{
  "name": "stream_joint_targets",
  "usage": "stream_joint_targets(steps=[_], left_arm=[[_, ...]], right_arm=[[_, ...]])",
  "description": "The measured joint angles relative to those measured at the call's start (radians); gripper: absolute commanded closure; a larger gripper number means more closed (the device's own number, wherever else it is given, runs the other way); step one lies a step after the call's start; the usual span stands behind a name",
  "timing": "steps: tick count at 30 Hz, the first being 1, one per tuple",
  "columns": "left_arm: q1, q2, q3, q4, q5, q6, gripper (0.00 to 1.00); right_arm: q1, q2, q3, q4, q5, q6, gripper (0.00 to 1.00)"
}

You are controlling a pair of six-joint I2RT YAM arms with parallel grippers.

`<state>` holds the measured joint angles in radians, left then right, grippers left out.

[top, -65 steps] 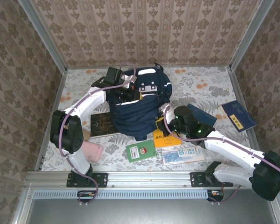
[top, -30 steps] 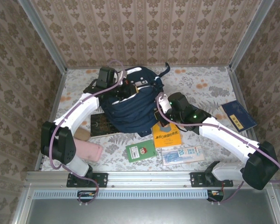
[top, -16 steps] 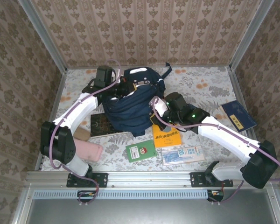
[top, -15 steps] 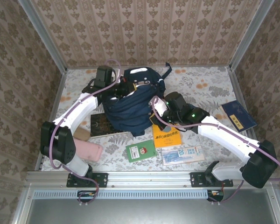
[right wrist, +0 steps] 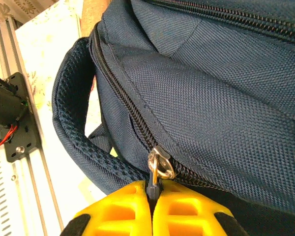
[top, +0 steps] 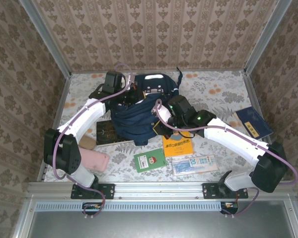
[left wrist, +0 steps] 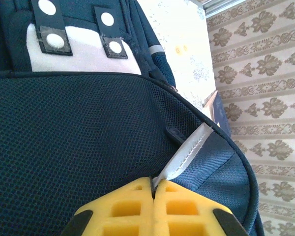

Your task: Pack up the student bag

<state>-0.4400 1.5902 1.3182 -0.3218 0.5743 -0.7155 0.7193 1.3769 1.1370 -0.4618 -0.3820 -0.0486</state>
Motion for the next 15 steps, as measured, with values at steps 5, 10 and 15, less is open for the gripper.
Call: stream_joint_targets(steps=[5, 10, 15], left_arm=[[-0.004, 0.000, 0.051, -0.053, -0.029, 0.052, 0.47], [0.006, -0.053, 0.032, -0.131, -0.062, 0.084, 0.45], [0.026, -0.219, -0.137, -0.189, -0.082, 0.084, 0.45]], right_arm=[[-0.003, 0.000, -0.004, -0.008, -0.021, 0.049, 1.00], [-0.050, -0.002, -0.050, -0.008, -0.026, 0.135, 1.00], [-0.108, -0.026, -0.118, 0.002, -0.022, 0.209, 1.00]])
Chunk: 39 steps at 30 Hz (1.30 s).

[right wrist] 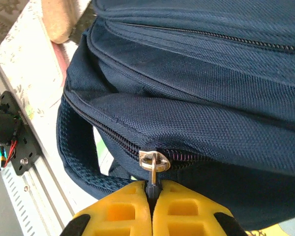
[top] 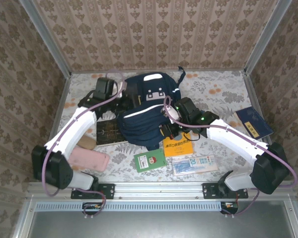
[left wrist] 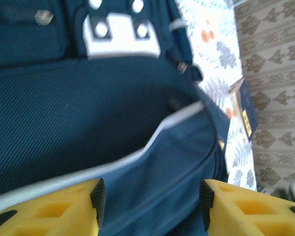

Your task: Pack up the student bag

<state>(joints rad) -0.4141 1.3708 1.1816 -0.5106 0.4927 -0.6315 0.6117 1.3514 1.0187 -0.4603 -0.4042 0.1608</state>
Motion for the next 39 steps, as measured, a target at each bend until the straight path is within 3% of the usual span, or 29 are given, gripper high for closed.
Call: stream_joint_targets(steps=[5, 10, 19, 23, 29, 39], left_arm=[[0.009, -0.124, -0.223, -0.018, -0.007, -0.014, 0.44], [0.035, -0.106, -0.370, 0.016, -0.007, -0.066, 0.44], [-0.006, 0.052, -0.440, 0.212, 0.036, -0.145, 0.44], [-0.021, 0.074, -0.483, 0.284, 0.043, -0.176, 0.47], [-0.024, 0.084, -0.505, 0.355, 0.054, -0.224, 0.59], [-0.025, 0.088, -0.507, 0.406, 0.042, -0.274, 0.62]], right_arm=[[-0.046, -0.032, -0.057, 0.039, 0.003, 0.055, 1.00], [-0.065, -0.037, -0.126, 0.084, 0.039, 0.082, 1.00], [-0.066, -0.021, -0.178, 0.122, 0.064, 0.083, 1.00], [-0.060, 0.003, -0.179, 0.122, 0.064, 0.082, 1.00], [-0.026, 0.008, -0.179, 0.124, 0.064, 0.059, 1.00], [0.061, 0.026, -0.167, 0.113, 0.064, -0.030, 1.00]])
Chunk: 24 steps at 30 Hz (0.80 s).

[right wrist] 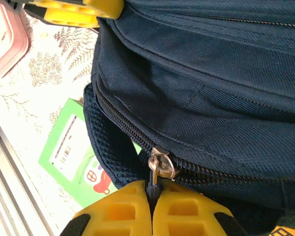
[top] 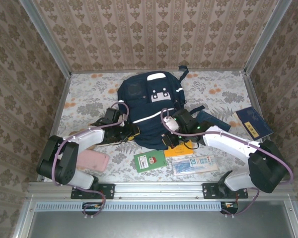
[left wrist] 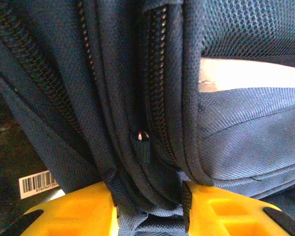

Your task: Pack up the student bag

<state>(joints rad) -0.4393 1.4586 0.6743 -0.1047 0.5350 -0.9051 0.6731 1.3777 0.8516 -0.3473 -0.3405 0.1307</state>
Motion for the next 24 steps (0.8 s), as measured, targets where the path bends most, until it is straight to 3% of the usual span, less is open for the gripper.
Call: stream_joint_targets(steps=[9, 13, 24], left_arm=[[-0.003, 0.003, 0.000, 0.025, -0.017, -0.016, 0.63], [-0.032, 0.006, 0.001, 0.033, -0.045, -0.015, 0.58], [-0.066, -0.095, 0.083, -0.174, -0.122, 0.143, 0.48]], right_arm=[[0.051, 0.061, 0.041, 0.000, -0.006, -0.005, 0.99], [0.071, 0.121, 0.084, -0.002, -0.016, 0.001, 0.94], [0.085, 0.169, 0.115, 0.024, -0.133, 0.064, 0.62]])
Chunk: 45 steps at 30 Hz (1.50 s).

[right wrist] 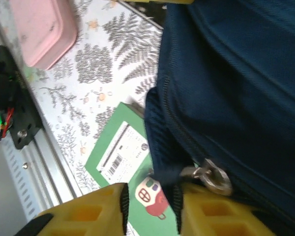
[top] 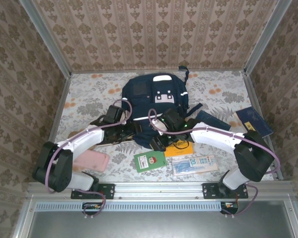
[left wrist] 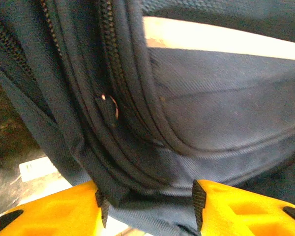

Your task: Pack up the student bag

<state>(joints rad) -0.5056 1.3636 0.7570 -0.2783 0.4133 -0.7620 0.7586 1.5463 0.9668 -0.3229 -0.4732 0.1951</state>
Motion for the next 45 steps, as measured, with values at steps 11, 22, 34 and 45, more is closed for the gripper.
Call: stream_joint_targets(steps=[11, 22, 34, 45], left_arm=[[-0.023, -0.079, 0.024, -0.130, 0.053, 0.110, 0.46], [-0.114, -0.091, 0.024, -0.150, 0.088, 0.154, 0.45], [-0.224, -0.042, 0.087, -0.164, 0.042, 0.164, 0.45], [-0.348, 0.086, 0.235, -0.224, -0.101, 0.180, 0.44]], right_arm=[[-0.031, 0.060, 0.011, 0.119, -0.185, 0.161, 0.55], [-0.121, -0.052, -0.026, 0.112, -0.200, 0.231, 0.63], [-0.165, -0.193, -0.042, -0.031, 0.067, 0.253, 0.75], [-0.176, -0.213, -0.076, -0.077, 0.262, 0.299, 0.70]])
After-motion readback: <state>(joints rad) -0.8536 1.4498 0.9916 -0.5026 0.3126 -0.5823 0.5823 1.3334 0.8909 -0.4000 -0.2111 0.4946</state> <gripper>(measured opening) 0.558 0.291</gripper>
